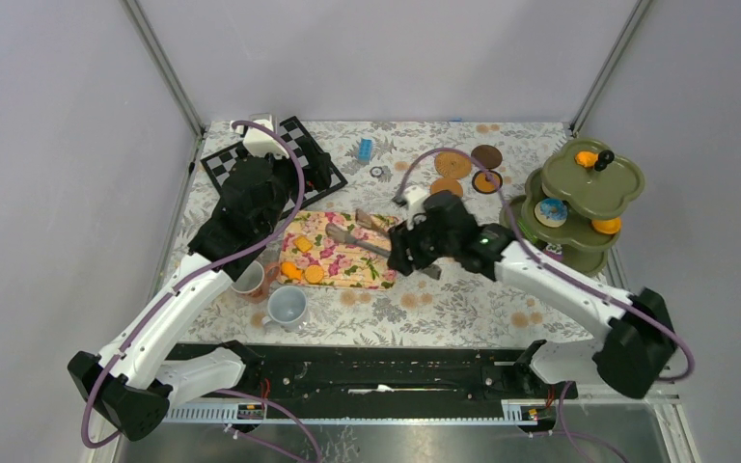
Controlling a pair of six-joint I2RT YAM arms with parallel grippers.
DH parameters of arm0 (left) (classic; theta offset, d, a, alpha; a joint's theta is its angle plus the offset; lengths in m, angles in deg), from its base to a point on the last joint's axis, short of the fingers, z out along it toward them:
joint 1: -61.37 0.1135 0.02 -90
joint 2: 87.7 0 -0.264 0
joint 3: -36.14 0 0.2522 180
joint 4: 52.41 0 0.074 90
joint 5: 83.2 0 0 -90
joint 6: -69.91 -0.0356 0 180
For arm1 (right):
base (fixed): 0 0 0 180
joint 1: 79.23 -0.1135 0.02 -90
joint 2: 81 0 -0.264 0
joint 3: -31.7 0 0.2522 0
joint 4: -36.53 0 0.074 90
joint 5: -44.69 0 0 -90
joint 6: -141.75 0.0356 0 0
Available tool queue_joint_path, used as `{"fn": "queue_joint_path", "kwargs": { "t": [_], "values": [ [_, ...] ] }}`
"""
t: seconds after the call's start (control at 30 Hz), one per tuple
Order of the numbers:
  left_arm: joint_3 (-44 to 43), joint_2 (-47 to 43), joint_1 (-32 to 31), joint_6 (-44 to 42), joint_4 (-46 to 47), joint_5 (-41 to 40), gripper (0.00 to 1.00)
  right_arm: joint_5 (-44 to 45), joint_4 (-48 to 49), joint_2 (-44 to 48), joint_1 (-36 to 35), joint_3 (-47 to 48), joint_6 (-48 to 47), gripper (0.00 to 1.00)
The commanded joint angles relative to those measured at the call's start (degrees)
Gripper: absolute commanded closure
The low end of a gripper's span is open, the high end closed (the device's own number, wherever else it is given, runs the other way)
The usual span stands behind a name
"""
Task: Serve the afternoon tea
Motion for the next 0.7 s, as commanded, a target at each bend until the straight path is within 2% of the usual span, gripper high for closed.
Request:
{"fn": "queue_joint_path", "kwargs": {
  "t": [0.0, 0.37, 0.67],
  "values": [
    [-0.2, 0.3, -0.1, -0.9, 1.3, -1.4, 0.01, 9.9, 1.8, -7.5, -7.9, 5.3, 0.0, 0.37],
    [-0.2, 1.0, -0.1, -1.0, 1.3, -1.6, 0.01, 25.4, -1.9, -21.5, -20.0, 13.4, 0.5, 0.36],
    [-0.2, 0.9, -0.1, -0.9, 1.3, -1.4, 0.01, 29.2, -5.0, -27.6, -25.3, 18.2, 0.3, 0.36]
  ]
}}
